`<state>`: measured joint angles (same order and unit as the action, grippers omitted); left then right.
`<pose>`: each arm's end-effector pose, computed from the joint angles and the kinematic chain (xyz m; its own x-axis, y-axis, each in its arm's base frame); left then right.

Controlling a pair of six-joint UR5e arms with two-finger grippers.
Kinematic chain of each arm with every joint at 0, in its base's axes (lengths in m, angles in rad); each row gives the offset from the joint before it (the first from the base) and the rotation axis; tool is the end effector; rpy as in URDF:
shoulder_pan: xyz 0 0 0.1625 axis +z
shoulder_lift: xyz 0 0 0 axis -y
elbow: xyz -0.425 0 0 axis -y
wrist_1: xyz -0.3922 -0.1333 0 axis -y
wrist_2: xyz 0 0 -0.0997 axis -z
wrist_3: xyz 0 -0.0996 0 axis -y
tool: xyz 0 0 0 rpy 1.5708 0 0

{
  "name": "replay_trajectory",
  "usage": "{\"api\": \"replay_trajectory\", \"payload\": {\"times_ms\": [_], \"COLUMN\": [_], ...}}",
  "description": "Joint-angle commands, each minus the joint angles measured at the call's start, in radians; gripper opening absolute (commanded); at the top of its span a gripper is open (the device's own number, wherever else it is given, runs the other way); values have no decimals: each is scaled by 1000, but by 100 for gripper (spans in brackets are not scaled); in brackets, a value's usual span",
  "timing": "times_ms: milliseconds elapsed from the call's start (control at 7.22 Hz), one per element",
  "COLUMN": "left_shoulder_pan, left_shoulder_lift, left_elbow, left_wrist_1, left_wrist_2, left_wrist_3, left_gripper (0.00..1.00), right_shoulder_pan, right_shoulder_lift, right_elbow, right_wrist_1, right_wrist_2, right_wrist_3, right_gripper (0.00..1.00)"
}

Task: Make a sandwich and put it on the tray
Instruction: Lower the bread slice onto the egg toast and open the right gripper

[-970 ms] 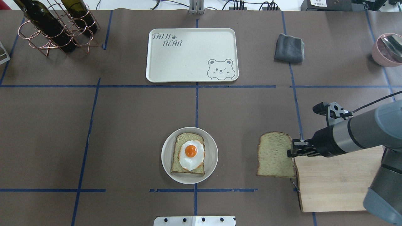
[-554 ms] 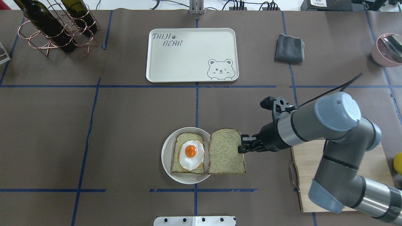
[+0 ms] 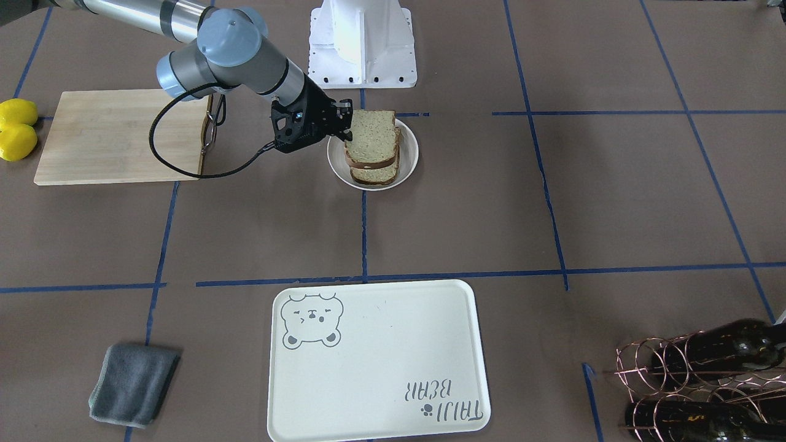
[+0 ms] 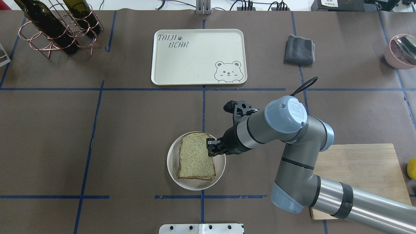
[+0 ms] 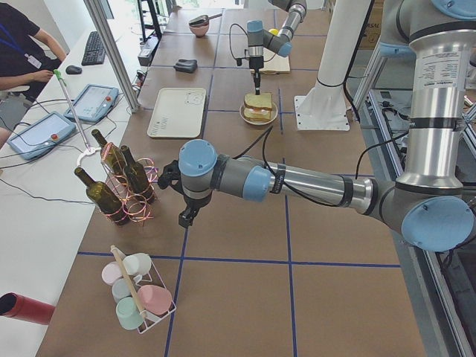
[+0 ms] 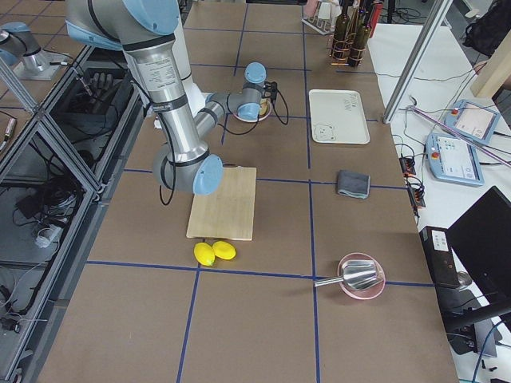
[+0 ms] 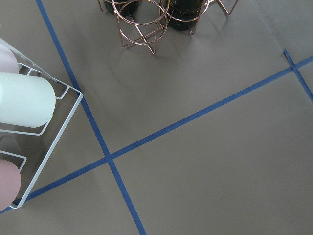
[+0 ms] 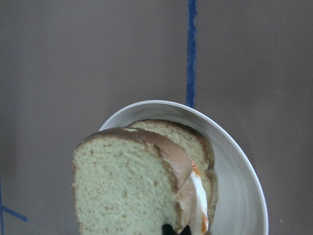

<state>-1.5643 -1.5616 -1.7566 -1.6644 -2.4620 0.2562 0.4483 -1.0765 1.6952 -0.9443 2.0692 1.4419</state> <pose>-0.0526 -0.4953 0.5523 0.6051 0.4490 -0.6575 -0.1650 0.8786 0.4482 -0.5359 -0.3528 0.2427 0.2823 0.0105 0.9593 0.0643 0.9975 -0.0299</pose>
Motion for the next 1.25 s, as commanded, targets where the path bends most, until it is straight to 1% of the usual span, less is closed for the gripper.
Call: {"api": "replay_trajectory", "payload": {"times_ms": [0,416,554,693,831,970,1108], "left_shoulder_pan": [0,-2,-2,-2,0,0,0], "left_shoulder_lift": [0,0,0,0,0,0,0], "left_elbow": [-6,-8,-9,-8,-8,-8,-8], "left_wrist_1": [0,0,0,0,0,0,2], "left_wrist_2": [0,0,0,0,-2,-2,-3], "left_wrist_3": [0,0,0,0,-2,-2,-3], "left_gripper": [100,100,100,100,100,100,100], "right_shoulder_pan": [-8,-13,-13,-13,-13,-13,-13], "right_shoulder_lift": [24,23,23,23,23,24,24], "right_elbow": [-38,-60,-62,-62,-62,-60,-60], "right_wrist_1": [1,2,4,2,2,2,4], "right_wrist_2": [-9,-11,-11,-11,-11,-11,-11], "right_wrist_3": [0,0,0,0,0,-2,0], "right_gripper": [0,0,8,61,86,100,100]}}
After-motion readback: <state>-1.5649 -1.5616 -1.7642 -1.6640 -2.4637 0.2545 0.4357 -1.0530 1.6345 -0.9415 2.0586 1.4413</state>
